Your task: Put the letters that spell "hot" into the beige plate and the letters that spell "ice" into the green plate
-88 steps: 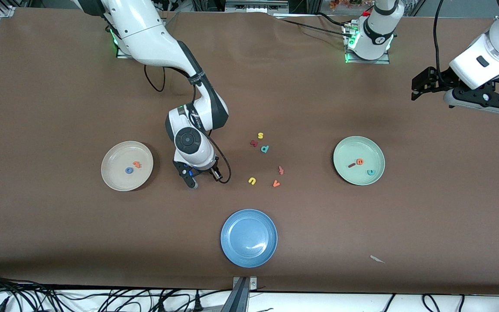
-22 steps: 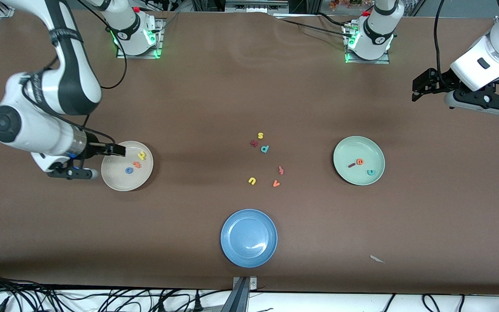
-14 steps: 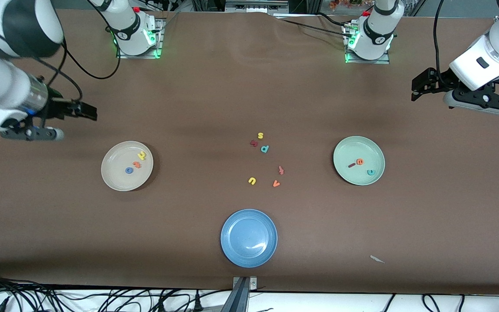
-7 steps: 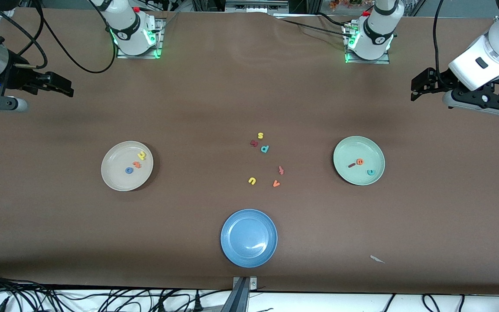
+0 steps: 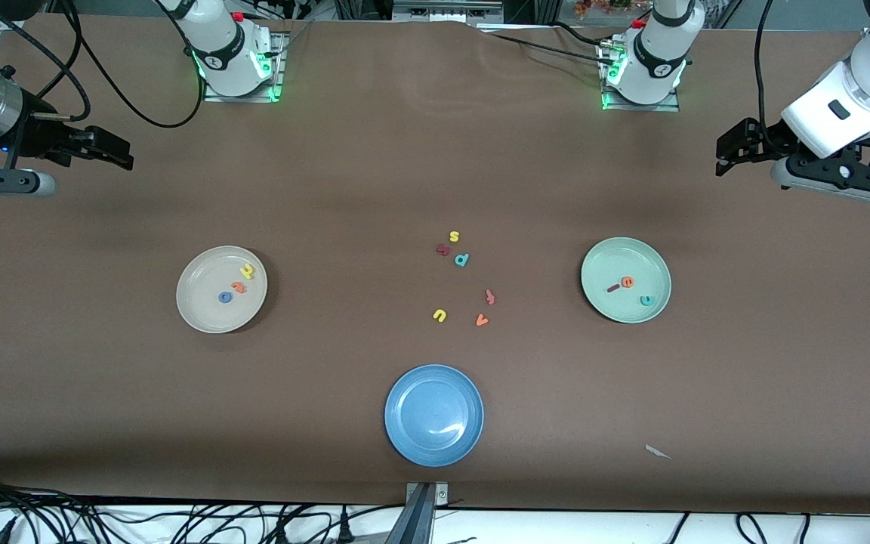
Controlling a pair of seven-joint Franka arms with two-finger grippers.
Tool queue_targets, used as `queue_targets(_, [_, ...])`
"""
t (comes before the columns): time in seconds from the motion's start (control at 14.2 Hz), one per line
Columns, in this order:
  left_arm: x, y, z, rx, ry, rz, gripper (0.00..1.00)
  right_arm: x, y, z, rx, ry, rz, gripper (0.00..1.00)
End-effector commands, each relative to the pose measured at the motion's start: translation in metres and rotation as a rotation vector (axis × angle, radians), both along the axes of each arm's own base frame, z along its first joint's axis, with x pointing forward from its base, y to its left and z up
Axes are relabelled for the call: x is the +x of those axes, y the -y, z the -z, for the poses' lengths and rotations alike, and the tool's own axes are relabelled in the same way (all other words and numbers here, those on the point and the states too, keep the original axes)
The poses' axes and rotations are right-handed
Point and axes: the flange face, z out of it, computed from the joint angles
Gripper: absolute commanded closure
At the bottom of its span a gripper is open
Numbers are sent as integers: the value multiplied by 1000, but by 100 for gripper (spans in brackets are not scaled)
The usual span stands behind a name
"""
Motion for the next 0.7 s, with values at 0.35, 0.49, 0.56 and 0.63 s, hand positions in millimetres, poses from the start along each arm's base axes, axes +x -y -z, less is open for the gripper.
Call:
queue_targets(0.35, [3, 2, -6, 6, -2, 11, 0, 4, -2, -2, -7, 18, -2, 0])
queue_targets(0.49, [3, 2, -6, 6, -2, 11, 0, 5, -3, -3, -6, 21, -2, 0])
queue_targets(0.56, [3, 2, -6, 6, -2, 10, 0, 4, -5, -3, -6, 23, -5, 0])
queue_targets(0.63, [3, 3, -6, 7, -2, 10, 0, 4, -4, -4, -4, 24, -4, 0])
